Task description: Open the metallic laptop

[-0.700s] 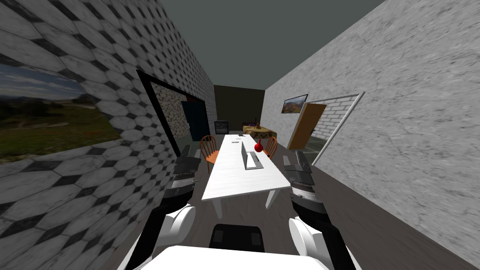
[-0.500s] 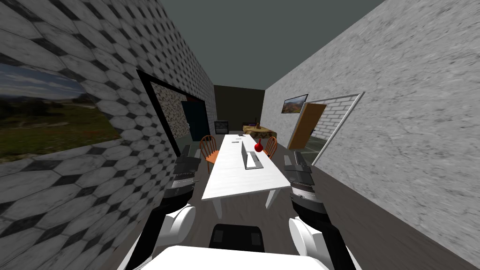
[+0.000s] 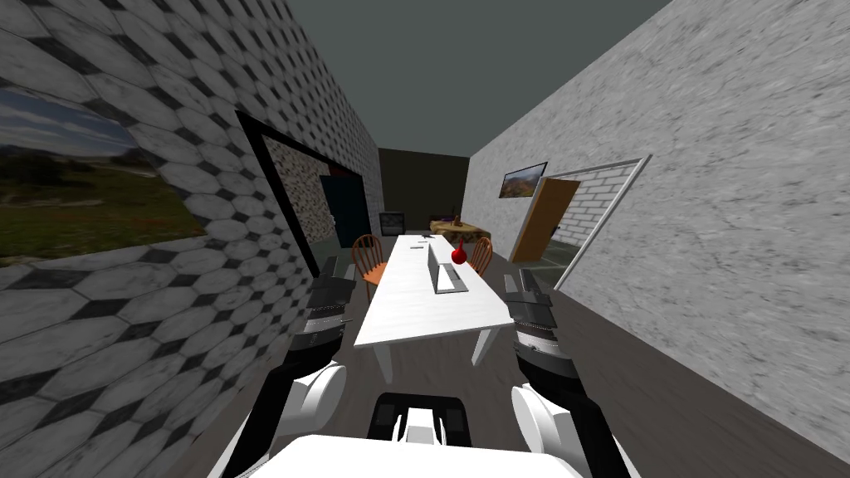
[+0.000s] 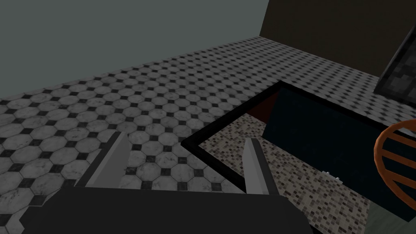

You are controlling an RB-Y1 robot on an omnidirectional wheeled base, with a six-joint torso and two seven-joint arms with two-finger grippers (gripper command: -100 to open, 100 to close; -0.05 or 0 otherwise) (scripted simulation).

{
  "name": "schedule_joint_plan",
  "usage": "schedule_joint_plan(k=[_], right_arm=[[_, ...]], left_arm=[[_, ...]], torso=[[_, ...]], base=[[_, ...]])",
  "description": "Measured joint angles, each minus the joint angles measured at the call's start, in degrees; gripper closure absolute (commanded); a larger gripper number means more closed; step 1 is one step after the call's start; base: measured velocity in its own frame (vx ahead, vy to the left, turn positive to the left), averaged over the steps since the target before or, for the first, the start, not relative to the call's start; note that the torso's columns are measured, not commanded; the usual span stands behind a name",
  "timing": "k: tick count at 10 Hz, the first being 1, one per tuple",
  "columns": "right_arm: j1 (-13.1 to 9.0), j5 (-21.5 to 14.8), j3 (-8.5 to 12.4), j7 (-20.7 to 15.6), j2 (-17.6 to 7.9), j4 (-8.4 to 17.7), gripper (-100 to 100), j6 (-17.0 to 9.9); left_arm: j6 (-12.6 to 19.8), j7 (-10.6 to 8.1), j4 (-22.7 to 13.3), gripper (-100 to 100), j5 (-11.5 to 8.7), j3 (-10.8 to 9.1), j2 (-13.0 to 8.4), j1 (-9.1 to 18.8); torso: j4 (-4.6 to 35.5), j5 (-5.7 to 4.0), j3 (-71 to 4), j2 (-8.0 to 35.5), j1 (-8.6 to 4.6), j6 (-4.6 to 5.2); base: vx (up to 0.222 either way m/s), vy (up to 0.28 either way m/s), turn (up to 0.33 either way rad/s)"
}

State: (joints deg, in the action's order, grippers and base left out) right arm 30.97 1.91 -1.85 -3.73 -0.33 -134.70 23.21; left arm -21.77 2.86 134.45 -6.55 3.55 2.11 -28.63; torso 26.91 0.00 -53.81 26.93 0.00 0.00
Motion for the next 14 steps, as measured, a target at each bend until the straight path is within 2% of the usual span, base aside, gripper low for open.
schedule_joint_plan(k=[2, 3, 4, 7, 11, 13, 14], right_arm=[[0.0, 0.0, 0.0, 0.0, 0.0, 0.0, 0, 0.0], [0.0, 0.0, 0.0, 0.0, 0.0, 0.0, -100, 0.0], [0.0, -0.3, 0.2, -0.2, -1.1, 0.5, -100, 0.0], [-1.0, -2.0, 1.2, -1.8, -5.1, 3.2, -100, -0.4], [-2.2, -6.4, 3.1, -5.9, -9.3, 9.2, -100, -1.6], [-2.2, -8.9, 5.0, -8.0, -11.6, 12.3, -100, -1.7], [-2.3, -9.7, 5.1, -8.8, -11.8, 13.3, -100, -1.8]], left_arm=[[0.0, 0.0, 0.0, 0, 0.0, 0.0, 0.0, 0.0], [0.0, 0.0, 0.0, 0, 0.0, 0.0, 0.0, 0.0], [0.0, 0.0, 0.0, 0, 0.0, 0.0, 0.0, 0.0], [0.0, 0.0, 0.0, 0, 0.0, 0.01, 0.0, 0.0], [0.0, 0.0, 0.0, 0, 0.0, 0.01, 0.0, 0.0], [0.0, 0.0, 0.0, 0, 0.0, 0.01, 0.0, 0.0], [0.0, 0.0, 0.0, 0, 0.0, 0.01, 0.0, 0.0]], torso=[[8.5, 0.0, -16.9, 8.5, 0.0, 0.0], [12.7, 0.0, -25.4, 12.7, 0.0, 0.0], [14.6, 0.01, -29.3, 14.6, 0.05, -0.01], [15.4, 0.03, -30.7, 15.4, 0.1, -0.01], [15.4, 0.0, -30.7, 15.4, 0.02, -0.01], [15.4, 0.01, -30.7, 15.4, 0.05, 0.0], [15.4, -0.01, -30.8, 15.3, -0.08, 0.03]], base=[[0.0, 0.0, 0.0], [-0.001, 0.017, 0.049], [-0.015, 0.031, 0.092], [-0.026, 0.064, 0.115], [-0.041, 0.104, 0.169], [-0.037, 0.11, 0.139], [-0.009, 0.089, 0.162]])
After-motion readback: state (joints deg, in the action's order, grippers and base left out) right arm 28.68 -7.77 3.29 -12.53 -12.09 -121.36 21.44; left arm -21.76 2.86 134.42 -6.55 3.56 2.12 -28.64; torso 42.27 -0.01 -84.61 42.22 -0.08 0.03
